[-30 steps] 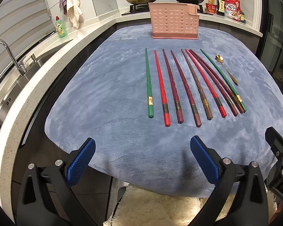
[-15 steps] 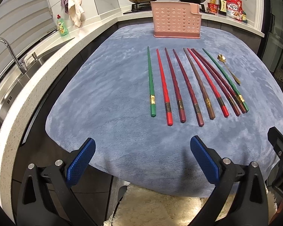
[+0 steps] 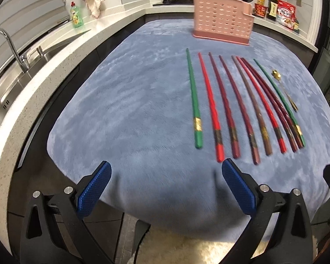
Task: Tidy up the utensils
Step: 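Grasp the green chopstick with the left tool while the right tool grasps the gold spoon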
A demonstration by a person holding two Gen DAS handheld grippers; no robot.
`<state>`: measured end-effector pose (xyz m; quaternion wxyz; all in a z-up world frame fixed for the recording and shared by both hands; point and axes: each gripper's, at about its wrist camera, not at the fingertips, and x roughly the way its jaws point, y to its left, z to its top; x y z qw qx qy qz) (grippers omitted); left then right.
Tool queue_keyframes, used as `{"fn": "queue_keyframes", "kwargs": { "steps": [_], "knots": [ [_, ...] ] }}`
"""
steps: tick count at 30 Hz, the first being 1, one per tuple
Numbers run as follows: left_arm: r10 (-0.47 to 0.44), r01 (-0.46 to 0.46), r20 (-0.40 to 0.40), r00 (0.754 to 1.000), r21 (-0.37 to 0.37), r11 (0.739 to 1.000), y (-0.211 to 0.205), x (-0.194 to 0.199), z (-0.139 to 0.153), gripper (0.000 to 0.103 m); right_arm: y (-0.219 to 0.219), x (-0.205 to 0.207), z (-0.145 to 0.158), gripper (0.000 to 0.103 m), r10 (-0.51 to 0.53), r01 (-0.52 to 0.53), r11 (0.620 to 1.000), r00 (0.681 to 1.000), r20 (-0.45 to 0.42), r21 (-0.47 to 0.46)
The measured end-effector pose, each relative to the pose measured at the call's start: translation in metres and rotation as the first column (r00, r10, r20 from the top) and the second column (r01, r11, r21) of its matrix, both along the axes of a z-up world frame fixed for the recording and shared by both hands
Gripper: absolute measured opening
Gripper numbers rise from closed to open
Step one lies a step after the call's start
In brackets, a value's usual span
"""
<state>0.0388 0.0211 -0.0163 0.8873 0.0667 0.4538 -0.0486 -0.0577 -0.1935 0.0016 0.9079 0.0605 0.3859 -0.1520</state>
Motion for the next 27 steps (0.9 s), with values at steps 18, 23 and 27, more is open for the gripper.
{"fn": "queue_keyframes", "kwargs": {
  "steps": [18,23,27],
  "knots": [
    [-0.031,0.029,-0.043,0.999,-0.047,0.998,-0.003,0.057,-0.018,0.061,-0.030,0.067,-0.007,0.096,0.005,-0.005,0.999,1.000,0.002,0.049],
    [-0.046,0.044,-0.040,0.998,-0.061,0.997,-0.002,0.057,-0.016,0.036,-0.052,0.106,-0.015,0.073,0.003,-0.002,0.993,1.000,-0.004,0.120],
    [-0.050,0.047,-0.043,0.998,-0.068,0.997,-0.002,0.057,-0.016,0.030,-0.066,0.128,-0.027,0.051,-0.003,0.008,0.976,1.000,-0.023,0.219]
  ]
}}
